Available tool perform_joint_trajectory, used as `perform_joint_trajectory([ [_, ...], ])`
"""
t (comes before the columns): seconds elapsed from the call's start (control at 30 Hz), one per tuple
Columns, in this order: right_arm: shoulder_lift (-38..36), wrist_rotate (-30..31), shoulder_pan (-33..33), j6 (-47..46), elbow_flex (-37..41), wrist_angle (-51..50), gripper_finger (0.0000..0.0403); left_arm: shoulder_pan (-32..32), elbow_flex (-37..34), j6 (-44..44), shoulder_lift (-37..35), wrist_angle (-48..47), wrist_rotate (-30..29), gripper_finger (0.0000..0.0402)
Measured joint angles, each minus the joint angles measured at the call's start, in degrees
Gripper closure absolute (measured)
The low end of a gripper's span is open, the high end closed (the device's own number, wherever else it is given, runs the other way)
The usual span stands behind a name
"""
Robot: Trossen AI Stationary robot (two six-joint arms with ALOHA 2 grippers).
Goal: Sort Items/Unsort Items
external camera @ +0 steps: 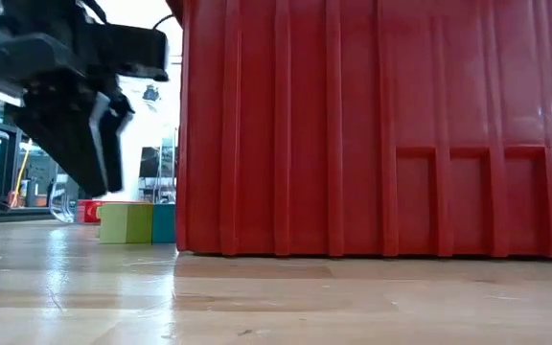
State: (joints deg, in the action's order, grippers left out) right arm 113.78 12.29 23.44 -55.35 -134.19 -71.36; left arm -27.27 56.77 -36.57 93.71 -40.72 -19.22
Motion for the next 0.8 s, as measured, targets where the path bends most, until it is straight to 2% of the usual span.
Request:
perform_joint_trajectory([
  [0.13,0.0,2.22,1.91,-4.54,0.0,-0.75,0.0403,3.2,0.04,3.4,1.98,3.99,2.46,0.0143],
  [0.23,0.0,3.89,2.59,-6.33,0.0,-0.76,0.0403,4.72,0.01,2.3,2.09,4.51,1.29,0.0126],
  [0.3,0.0,4.08,2.96,-6.35,0.0,-0.72,0.0403,5.42,0.02,2.31,2.2,5.11,1.21,0.0121],
  [0.43,0.0,3.99,3.0,-7.05,0.0,-0.74,0.0403,7.11,0.04,2.25,2.45,8.99,5.85,0.0119],
  [0.63,0.0,3.86,2.98,-6.29,0.0,-0.74,0.0403,8.92,0.03,3.92,4.02,11.48,3.34,0.0119],
  [0.8,0.0,3.83,2.98,-5.33,0.0,-0.76,0.0403,10.85,0.18,6.83,9.27,13.08,11.17,0.0119],
])
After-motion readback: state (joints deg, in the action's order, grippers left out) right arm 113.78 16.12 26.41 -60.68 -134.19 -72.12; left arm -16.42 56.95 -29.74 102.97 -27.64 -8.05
